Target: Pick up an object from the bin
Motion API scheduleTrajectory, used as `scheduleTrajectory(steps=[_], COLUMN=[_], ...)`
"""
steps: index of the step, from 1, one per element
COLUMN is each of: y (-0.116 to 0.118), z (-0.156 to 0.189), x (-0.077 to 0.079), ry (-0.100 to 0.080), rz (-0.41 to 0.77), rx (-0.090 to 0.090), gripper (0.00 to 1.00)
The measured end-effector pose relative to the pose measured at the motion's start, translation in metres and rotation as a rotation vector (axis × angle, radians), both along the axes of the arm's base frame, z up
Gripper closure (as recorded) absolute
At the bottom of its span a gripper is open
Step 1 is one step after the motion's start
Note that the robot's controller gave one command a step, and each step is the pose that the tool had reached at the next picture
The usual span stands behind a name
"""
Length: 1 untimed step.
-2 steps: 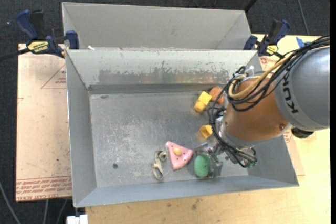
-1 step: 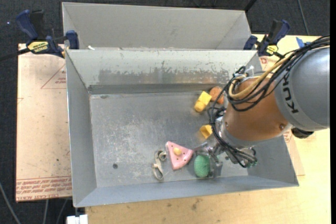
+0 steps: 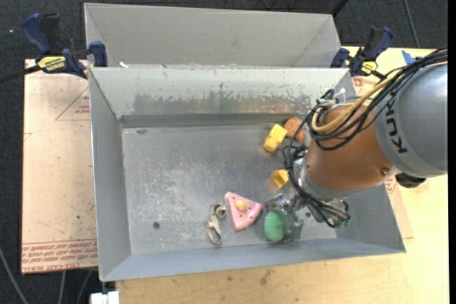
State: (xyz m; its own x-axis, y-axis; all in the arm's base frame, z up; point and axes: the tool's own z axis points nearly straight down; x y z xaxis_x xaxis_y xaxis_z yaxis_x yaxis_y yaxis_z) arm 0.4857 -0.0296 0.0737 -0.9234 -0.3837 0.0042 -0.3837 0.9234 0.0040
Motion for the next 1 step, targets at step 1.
scheduleTrajectory(steps=[1], y=[0.0004], z=[0.0217], x=[-0.0014], ry=[0.004], rz=[0.000], rx=[0.000], gripper=[1.00])
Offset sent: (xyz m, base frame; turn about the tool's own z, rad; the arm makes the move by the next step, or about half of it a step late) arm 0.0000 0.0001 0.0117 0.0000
